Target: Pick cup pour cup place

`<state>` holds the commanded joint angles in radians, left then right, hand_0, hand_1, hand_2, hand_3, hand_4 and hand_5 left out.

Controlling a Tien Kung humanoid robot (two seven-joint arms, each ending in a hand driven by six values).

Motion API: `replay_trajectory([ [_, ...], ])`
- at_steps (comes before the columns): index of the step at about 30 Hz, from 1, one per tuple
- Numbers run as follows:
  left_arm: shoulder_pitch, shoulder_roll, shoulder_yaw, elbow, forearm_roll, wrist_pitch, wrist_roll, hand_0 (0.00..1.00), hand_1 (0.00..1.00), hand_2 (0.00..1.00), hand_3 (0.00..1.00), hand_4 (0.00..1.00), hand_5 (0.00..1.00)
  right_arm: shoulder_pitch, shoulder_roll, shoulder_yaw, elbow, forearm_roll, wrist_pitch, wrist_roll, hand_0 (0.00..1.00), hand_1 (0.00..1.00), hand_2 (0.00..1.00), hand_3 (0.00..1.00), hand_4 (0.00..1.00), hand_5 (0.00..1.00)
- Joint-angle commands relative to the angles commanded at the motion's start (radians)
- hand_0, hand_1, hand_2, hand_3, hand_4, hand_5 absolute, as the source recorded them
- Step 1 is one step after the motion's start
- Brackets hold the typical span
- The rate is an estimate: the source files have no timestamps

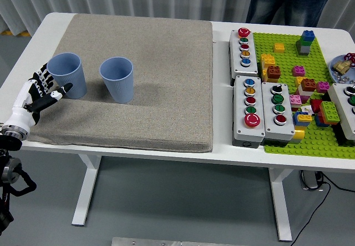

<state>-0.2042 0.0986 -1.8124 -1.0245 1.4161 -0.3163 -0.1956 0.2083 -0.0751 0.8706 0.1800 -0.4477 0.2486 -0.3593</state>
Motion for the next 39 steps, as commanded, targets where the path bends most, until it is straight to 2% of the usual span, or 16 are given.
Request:
replay_trajectory([
  [11, -0.018, -0.003, 0.002, 0.009, 0.012, 0.002, 0.001, 0.986, 0.975, 0.998, 0.998, 0.939, 0.246, 0.005, -0.001, 0.0, 0.0, 0.004, 0.0, 0.001, 0.747, 0.699, 0.756, 0.611, 0.086, 0.294],
  [18, -0.034, 0.007, 0.011, 0.02, 0.009, 0.003, 0.0, 0.986, 0.974, 0.998, 0.998, 0.938, 0.248, 0.011, -0.003, -0.002, 0.0, 0.006, 0.001, 0.001, 0.746, 0.699, 0.757, 0.611, 0.086, 0.294],
  [39, -0.045, -0.003, 0.017, 0.033, 0.008, 0.002, -0.005, 0.985, 0.974, 0.998, 0.998, 0.94, 0.266, 0.016, -0.002, 0.002, 0.0, 0.003, 0.0, -0.001, 0.747, 0.7, 0.757, 0.611, 0.087, 0.294],
])
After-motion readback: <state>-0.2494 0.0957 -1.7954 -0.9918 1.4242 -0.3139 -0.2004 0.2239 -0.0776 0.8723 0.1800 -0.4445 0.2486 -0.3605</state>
